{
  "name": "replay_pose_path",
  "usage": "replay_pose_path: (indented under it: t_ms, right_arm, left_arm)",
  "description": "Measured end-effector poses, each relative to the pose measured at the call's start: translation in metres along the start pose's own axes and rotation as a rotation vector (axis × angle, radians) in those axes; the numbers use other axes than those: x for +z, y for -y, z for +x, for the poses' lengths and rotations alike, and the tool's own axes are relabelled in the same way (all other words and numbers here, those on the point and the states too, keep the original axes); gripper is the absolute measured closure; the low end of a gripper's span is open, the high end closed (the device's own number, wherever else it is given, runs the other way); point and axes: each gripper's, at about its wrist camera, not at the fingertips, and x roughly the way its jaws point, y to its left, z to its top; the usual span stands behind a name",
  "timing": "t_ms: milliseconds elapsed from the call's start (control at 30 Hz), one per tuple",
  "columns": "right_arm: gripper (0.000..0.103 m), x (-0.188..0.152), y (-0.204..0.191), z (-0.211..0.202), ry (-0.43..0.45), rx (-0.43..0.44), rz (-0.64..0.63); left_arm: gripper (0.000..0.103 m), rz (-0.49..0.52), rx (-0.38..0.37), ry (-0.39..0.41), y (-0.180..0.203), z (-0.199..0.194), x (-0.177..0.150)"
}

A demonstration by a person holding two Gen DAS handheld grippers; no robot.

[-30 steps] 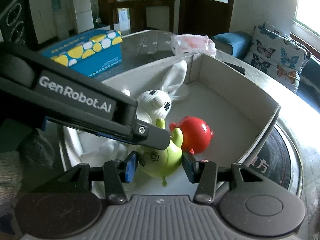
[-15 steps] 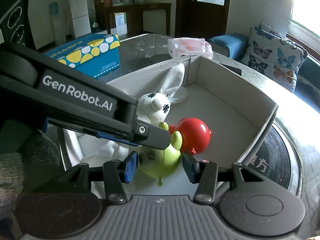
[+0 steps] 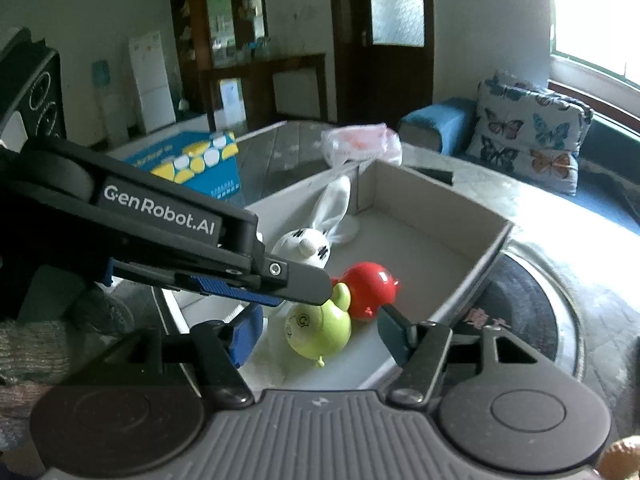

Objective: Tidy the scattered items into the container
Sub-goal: 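Open the left gripper to release the green toy in the box, then move the left gripper to the cartoon boy figurine on the table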

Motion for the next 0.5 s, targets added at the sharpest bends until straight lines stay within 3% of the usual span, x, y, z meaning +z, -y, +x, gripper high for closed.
replay_pose_path:
  t_ms: [400, 500]
  right_arm:
    - [0.032, -0.023, 0.016, -0.062, 0.109, -0.052, 0.061]
    - [0.026, -0.031, 0.022, -0.075, 0.123, -0.068, 0.076]
  left_arm:
    - [0.065, 0.093, -0.04, 0.002, 0.044, -0.008, -0.025]
    - [0.065, 0.111, -0.05, -0.004, 0.053, -0.007, -0.032]
